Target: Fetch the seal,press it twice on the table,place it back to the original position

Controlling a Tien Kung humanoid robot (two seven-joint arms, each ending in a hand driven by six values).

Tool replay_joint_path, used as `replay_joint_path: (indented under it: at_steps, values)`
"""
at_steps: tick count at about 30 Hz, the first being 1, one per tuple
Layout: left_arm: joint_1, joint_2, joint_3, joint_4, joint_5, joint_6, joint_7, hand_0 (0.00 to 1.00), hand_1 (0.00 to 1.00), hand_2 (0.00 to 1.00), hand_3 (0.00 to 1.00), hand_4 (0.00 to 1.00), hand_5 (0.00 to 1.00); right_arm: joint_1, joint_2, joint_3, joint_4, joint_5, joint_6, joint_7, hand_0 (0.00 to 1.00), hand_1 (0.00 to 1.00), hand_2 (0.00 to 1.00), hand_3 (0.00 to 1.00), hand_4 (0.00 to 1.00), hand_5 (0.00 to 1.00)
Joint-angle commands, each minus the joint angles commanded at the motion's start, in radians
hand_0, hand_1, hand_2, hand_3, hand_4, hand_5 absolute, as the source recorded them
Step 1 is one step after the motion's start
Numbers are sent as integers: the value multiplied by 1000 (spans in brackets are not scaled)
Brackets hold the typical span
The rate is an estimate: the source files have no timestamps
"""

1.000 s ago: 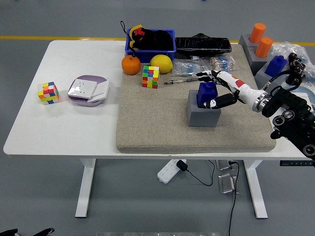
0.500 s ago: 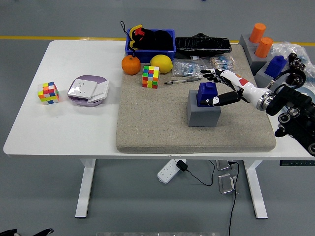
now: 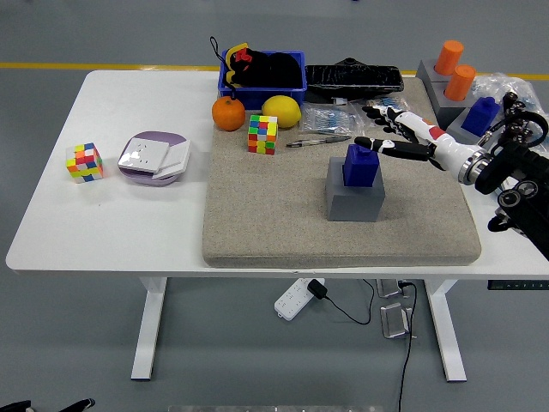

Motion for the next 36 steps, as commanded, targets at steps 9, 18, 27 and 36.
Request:
replay_joint_path:
  at_steps: [9, 18, 27, 36]
  values:
    - [2, -2, -1, 2, -3, 0, -1, 813, 785, 763, 801, 684, 423, -71, -53, 140, 41, 34, -25, 7, 998, 982, 975, 998, 998, 817]
    - [-3, -3, 5, 2, -13, 2, -4, 813, 786, 763, 801, 685, 422, -157, -109, 288, 72, 76, -45, 11, 998, 963, 953, 989, 998, 773]
    - [-6, -7, 16, 2, -28, 3, -9, 812, 784, 764, 801, 682, 421, -264, -158, 377, 95, 63, -29, -18, 964, 918, 904, 914, 998, 726]
    - [-3, -6, 20, 2, -32, 4, -10, 813, 784, 763, 801, 682, 421, -342, -150, 469, 112, 56, -28, -32, 961, 916, 902, 910, 998, 723]
